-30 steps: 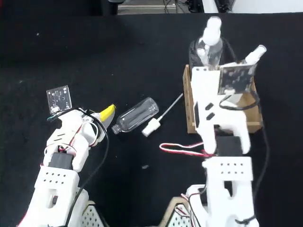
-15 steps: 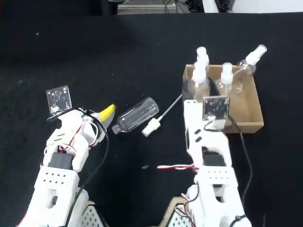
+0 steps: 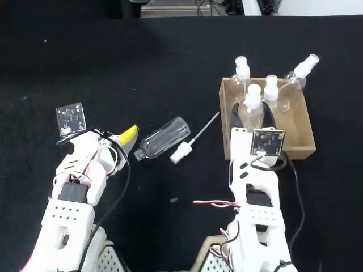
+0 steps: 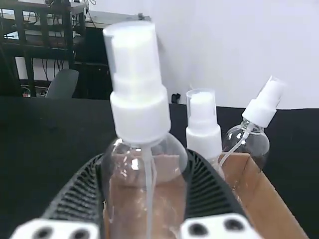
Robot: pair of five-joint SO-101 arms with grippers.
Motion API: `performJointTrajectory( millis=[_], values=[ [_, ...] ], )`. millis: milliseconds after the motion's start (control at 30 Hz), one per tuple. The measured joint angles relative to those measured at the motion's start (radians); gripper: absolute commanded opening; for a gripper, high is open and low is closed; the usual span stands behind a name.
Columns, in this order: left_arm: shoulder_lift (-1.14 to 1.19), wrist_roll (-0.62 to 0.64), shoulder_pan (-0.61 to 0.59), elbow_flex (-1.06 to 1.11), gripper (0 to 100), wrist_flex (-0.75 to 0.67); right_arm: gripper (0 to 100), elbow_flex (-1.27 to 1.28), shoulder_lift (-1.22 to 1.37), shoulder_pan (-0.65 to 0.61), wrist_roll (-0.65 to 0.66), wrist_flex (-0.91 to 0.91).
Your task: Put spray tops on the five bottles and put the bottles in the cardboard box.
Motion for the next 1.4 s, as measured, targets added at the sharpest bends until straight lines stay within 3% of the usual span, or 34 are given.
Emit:
performJointTrajectory(
  millis=[400, 1400],
  values=[
    [0.0, 0.0, 0.0, 0.0, 29, 0.0, 1.0, 0.009, -0.002, -0.06, 0.002, 0.043],
    [0.0, 0.0, 0.0, 0.0, 29, 0.0, 1.0, 0.002, -0.002, -0.063, 0.003, 0.189]
  ],
)
